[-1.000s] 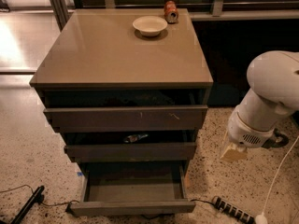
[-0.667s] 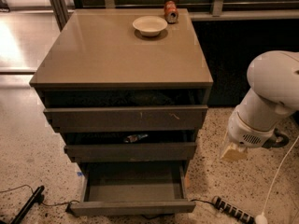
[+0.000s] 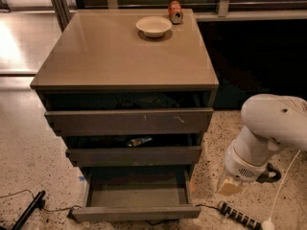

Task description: Close bottom drawer

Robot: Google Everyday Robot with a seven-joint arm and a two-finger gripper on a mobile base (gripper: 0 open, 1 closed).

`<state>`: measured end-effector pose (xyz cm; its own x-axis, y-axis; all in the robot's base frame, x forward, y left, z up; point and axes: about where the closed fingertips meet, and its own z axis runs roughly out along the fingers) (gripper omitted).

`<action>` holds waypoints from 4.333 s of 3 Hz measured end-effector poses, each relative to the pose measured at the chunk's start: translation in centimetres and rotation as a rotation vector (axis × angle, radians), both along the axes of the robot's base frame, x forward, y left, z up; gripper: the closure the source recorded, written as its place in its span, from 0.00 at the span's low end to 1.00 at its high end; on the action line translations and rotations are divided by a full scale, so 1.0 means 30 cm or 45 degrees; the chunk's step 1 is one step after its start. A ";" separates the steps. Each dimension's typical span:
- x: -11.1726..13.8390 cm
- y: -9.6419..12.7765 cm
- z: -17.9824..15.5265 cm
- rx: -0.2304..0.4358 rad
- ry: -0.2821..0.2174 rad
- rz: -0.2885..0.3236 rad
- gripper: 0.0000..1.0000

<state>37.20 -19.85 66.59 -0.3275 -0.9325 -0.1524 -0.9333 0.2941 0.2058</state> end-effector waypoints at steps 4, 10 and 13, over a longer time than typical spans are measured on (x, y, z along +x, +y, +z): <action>-0.086 0.036 -0.465 0.121 0.172 -0.113 1.00; -0.339 0.017 -1.090 0.158 0.556 -0.237 1.00; -0.194 0.028 -1.331 0.236 0.544 -0.364 1.00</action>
Offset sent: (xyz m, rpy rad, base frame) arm -0.1198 0.0068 -0.1761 -0.0424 0.3114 0.0484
